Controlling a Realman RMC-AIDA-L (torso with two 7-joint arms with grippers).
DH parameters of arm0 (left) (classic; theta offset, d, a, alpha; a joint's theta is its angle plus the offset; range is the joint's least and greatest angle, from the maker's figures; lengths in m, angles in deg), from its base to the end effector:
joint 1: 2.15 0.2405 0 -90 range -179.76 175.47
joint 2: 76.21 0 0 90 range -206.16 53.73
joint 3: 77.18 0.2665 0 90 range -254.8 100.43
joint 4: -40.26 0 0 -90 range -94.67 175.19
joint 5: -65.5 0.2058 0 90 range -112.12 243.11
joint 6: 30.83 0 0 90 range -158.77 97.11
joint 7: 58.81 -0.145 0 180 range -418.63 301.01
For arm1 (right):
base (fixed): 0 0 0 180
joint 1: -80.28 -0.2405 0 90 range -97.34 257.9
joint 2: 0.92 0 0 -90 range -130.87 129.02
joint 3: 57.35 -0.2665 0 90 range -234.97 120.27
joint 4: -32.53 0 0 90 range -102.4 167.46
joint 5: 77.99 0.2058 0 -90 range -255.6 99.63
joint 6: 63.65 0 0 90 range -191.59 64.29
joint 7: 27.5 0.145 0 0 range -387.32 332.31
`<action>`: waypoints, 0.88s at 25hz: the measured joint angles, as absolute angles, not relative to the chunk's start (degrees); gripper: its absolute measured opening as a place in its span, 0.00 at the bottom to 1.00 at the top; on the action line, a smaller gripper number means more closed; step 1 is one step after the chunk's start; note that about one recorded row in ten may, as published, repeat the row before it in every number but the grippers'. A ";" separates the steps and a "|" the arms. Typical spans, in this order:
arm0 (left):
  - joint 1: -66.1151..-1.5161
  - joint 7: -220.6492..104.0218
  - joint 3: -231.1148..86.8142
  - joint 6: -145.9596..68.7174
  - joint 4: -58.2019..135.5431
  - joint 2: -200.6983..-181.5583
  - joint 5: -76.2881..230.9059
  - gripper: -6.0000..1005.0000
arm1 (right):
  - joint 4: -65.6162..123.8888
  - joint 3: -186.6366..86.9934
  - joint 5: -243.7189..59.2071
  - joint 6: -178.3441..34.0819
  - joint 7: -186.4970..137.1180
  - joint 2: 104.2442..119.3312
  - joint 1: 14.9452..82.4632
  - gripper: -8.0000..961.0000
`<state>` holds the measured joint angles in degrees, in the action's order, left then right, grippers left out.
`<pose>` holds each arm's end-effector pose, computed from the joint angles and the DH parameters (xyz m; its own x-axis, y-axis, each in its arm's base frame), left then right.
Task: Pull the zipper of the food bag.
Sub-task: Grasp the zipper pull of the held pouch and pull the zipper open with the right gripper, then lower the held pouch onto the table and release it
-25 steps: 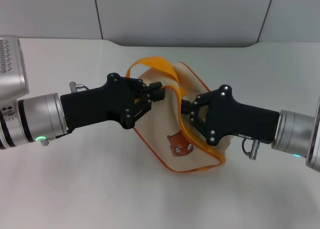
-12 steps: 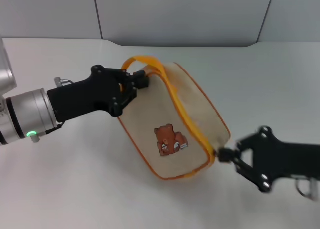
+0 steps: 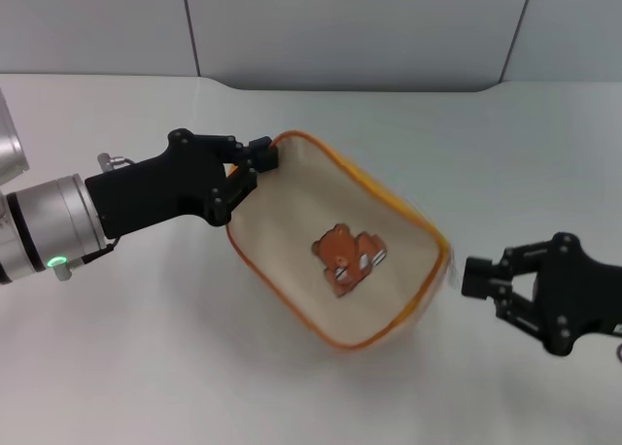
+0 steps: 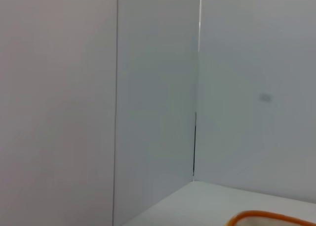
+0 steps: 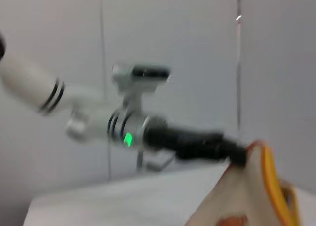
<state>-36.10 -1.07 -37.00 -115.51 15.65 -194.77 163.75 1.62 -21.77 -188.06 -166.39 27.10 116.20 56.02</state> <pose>-0.2440 0.3522 -0.0187 0.7506 0.0661 0.6574 0.3465 -0.8866 -0.3064 0.2857 0.2777 0.0054 0.7828 -0.0477 -0.6205 -0.2221 -0.9528 -0.2069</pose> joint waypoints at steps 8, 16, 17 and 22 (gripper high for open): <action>-35.43 0.16 -37.07 -113.72 16.78 -194.94 163.75 0.06 | 5.48 -27.64 -183.71 -171.69 29.87 115.70 55.44 0.19; -35.92 0.66 -37.50 -111.47 19.43 -195.09 162.33 0.06 | 5.84 -27.40 -184.02 -169.16 30.61 115.96 54.77 0.53; -35.84 0.66 -37.49 -111.47 19.82 -195.09 161.15 0.06 | 5.88 -27.37 -184.04 -168.98 30.67 115.96 54.73 0.57; -34.35 2.43 -37.43 -114.81 19.57 -194.75 157.31 0.22 | 6.58 -27.33 -184.07 -168.75 31.48 115.47 54.49 0.78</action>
<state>-34.35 2.43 -37.43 -114.81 19.57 -194.75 157.31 6.58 -27.33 -184.07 -168.75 31.48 115.47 54.49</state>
